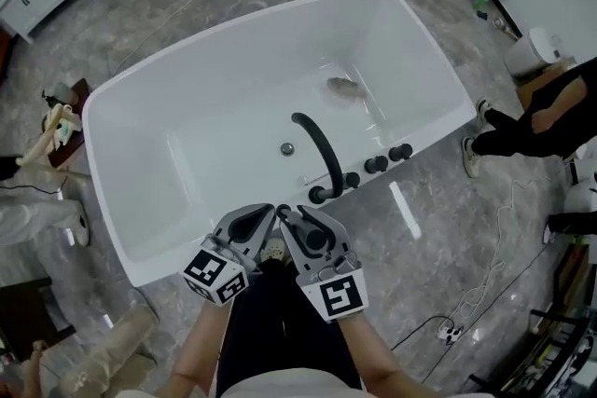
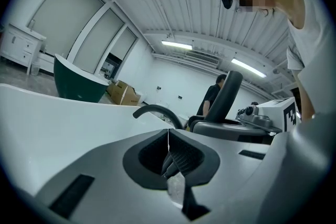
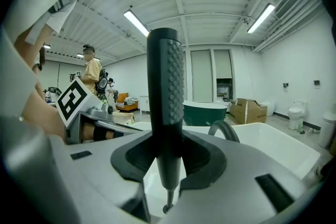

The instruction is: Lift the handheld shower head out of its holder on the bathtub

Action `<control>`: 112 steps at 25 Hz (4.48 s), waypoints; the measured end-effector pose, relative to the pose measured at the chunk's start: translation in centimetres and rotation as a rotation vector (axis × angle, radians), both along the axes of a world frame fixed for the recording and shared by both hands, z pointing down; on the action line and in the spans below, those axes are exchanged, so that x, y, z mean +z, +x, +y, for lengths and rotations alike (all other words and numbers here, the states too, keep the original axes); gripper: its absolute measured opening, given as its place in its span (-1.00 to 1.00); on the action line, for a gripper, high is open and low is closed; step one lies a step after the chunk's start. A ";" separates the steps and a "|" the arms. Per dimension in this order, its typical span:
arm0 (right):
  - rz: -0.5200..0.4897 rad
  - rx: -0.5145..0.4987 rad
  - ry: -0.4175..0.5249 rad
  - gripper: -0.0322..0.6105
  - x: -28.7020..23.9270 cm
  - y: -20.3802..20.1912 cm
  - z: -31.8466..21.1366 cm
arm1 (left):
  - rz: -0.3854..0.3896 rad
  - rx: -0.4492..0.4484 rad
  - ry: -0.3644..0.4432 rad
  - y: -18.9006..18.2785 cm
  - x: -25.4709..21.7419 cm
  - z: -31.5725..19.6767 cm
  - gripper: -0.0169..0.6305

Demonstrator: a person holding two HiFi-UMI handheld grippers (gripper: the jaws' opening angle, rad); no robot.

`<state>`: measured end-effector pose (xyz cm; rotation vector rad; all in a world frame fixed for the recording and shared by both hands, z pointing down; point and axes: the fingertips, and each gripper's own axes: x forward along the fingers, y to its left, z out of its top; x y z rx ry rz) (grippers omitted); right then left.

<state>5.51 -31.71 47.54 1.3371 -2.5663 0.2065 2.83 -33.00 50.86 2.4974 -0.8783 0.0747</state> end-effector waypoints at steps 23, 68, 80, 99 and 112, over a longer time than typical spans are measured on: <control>-0.069 -0.010 0.087 -0.48 -9.8 2.1 3.1 | 0.018 0.029 0.088 2.0 -8.5 2.0 -0.91; -0.247 0.590 0.283 -0.49 -19.7 24.6 14.3 | 0.147 0.591 0.158 21.0 -14.2 10.1 -0.91; -0.282 0.781 0.337 -0.48 -21.2 32.1 21.4 | 0.177 0.767 0.153 27.6 -14.8 15.6 -0.91; -0.315 1.122 0.442 -0.48 -20.1 40.7 36.2 | 0.235 1.056 0.152 35.4 -13.3 26.9 -0.91; -0.274 1.160 0.435 -0.48 -19.1 40.8 36.9 | 0.248 1.142 0.141 36.9 -13.1 29.2 -0.91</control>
